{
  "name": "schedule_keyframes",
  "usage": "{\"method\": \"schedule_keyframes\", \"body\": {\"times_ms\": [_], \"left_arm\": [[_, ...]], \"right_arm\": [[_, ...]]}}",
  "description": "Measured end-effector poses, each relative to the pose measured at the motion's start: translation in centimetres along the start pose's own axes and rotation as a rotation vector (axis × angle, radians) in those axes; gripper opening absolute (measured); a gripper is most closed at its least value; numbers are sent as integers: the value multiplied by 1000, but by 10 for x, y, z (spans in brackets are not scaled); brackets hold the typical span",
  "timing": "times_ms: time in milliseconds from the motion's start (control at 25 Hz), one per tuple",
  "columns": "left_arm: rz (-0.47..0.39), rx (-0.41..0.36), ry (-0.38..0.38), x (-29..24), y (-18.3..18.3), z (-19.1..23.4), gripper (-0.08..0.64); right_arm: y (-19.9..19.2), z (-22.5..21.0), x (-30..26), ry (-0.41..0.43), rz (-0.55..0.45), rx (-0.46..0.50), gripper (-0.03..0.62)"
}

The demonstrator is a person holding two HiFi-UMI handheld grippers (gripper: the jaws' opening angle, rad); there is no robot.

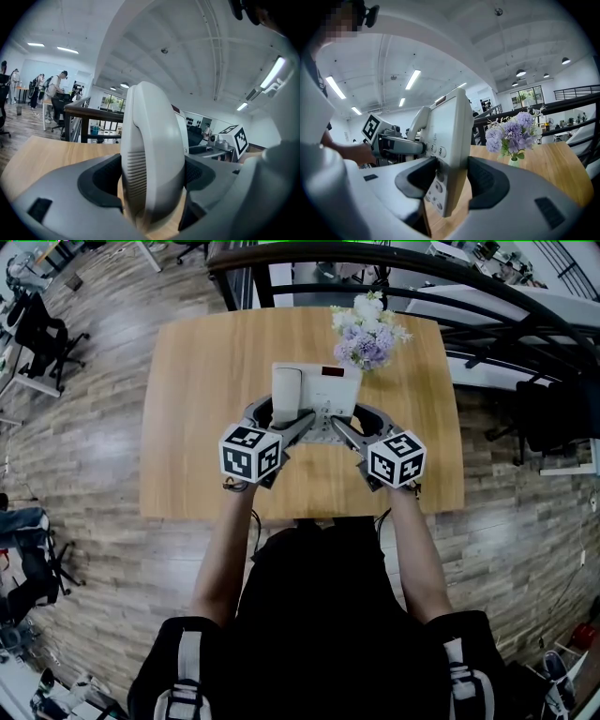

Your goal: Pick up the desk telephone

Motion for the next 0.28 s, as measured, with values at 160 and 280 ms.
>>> {"method": "schedule_keyframes", "body": {"times_ms": [160,280], "left_arm": [[-4,-11,2,-2,-6,-17,388],[-3,-9,1,-4,-10,-25,388]], "right_arm": [[-8,-1,16,-3,-6,3,224],[-12,-3,23,-3,-4,8,224]]}}
Point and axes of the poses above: the fingertips, and each gripper's own axes: x backward along the fingers, z to its left, y out of its top, the point moved 4 cm from there along x, backward along the fingers, and after that the axes turned 3 degrees about z, right-handed, at the moved point
